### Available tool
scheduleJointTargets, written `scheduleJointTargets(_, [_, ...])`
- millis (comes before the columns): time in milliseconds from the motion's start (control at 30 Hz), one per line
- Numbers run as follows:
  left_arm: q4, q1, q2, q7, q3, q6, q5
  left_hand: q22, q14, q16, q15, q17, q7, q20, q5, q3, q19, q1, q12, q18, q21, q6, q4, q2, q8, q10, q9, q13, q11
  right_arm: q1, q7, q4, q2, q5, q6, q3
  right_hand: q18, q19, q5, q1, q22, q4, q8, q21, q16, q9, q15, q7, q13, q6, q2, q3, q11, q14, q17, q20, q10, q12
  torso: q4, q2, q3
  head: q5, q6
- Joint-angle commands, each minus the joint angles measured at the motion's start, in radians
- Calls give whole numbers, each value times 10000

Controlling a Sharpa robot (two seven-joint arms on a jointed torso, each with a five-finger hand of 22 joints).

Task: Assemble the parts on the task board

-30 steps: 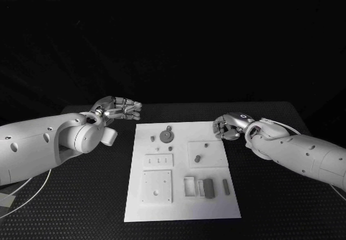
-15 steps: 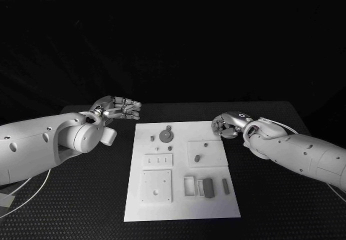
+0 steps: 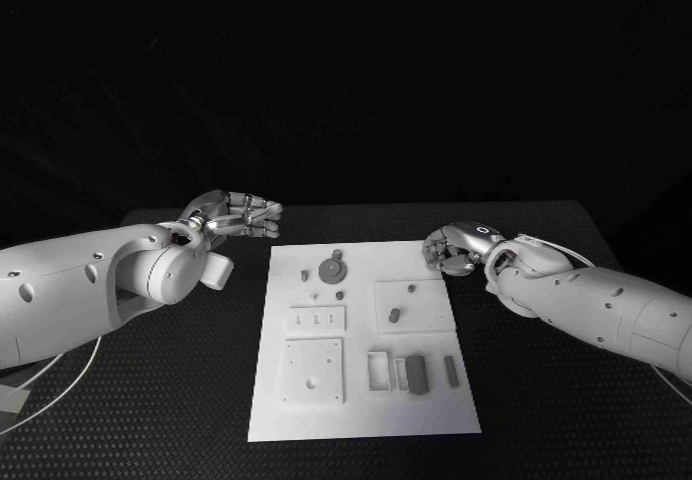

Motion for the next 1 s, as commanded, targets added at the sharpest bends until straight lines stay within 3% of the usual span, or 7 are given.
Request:
scheduleJointTargets(33, [18,6,9,94,9,142,-13,-11,4,-57,58,15,81,35,-29,-73,12,2,-43,199,-69,-20,4,52,-21,-29,-12,-16,-3,-7,-41,-5,-8,-110,4,0,757,-3,12,13,138,-21,51,-53,-26,25,-84,68,75,195,45,-9,-62,16,-15,14,-44,87,3,-6,10,-2,-6])
scheduleJointTargets(333, [24,6,7,66,9,272,-130,8,84,-44,46,59,115,21,-30,-66,73,0,42,216,-55,105,5,126,52,169,11,33,35,-7,57,48,-3,-74,-421,0,757,12,13,95,143,-50,130,-47,-25,79,-152,-5,343,389,147,10,-134,27,-15,5,-11,334,-6,-4,19,-5,-3])
scheduleJointTargets(367, [23,5,9,86,8,265,-202,27,154,-21,27,96,144,5,-29,-71,128,-9,94,231,-36,195,5,155,99,321,25,75,23,-7,76,73,-11,-66,-486,0,753,16,28,181,149,-80,336,-39,-21,177,-227,-115,538,750,182,18,-228,33,-13,-1,337,660,-6,-5,20,-10,0])
scheduleJointTargets(467, [18,5,5,87,8,357,-387,121,514,159,-123,262,13,-110,-30,-77,430,5,285,285,110,587,-1,238,297,819,96,226,-185,-7,91,114,-14,-44,-575,0,757,42,27,242,149,-63,415,-26,-51,264,-426,-242,1106,938,197,-47,-401,47,-26,-10,275,1186,0,-4,21,-19,0])
scheduleJointTargets(733, [47,5,13,-318,9,620,-1072,497,1345,603,-544,909,-316,-520,-32,-216,1243,-121,554,298,575,1420,8,449,540,1826,123,680,-618,-1,-43,440,-137,-151,-778,33,757,34,12,358,161,-83,439,-13,-59,360,-463,-319,1604,1057,222,-64,-450,65,-19,-32,214,1667,-6,-5,17,-18,22])
scheduleJointTargets(900, [231,6,6,-1182,9,839,-1897,852,1792,903,-799,1452,-436,-775,-69,-336,1636,-391,749,287,927,1759,16,418,550,2352,78,1140,-868,170,-568,1156,-307,-579,-575,159,757,48,12,396,170,-78,430,17,-52,396,-483,-339,1829,1092,134,-96,-471,82,-9,-42,212,1902,-16,-28,7,4,69])
scheduleJointTargets(1000, [404,7,7,-1805,10,1087,-2293,1253,2424,1611,-1172,2160,-463,-1066,-115,-459,2226,-704,1142,348,1439,1870,15,267,521,2897,48,1665,-1153,297,-961,1655,-357,-928,-420,183,757,37,12,326,170,-58,404,18,-57,400,-478,-334,1901,1073,65,-136,-466,75,-7,-31,171,1958,-24,-24,10,18,130])
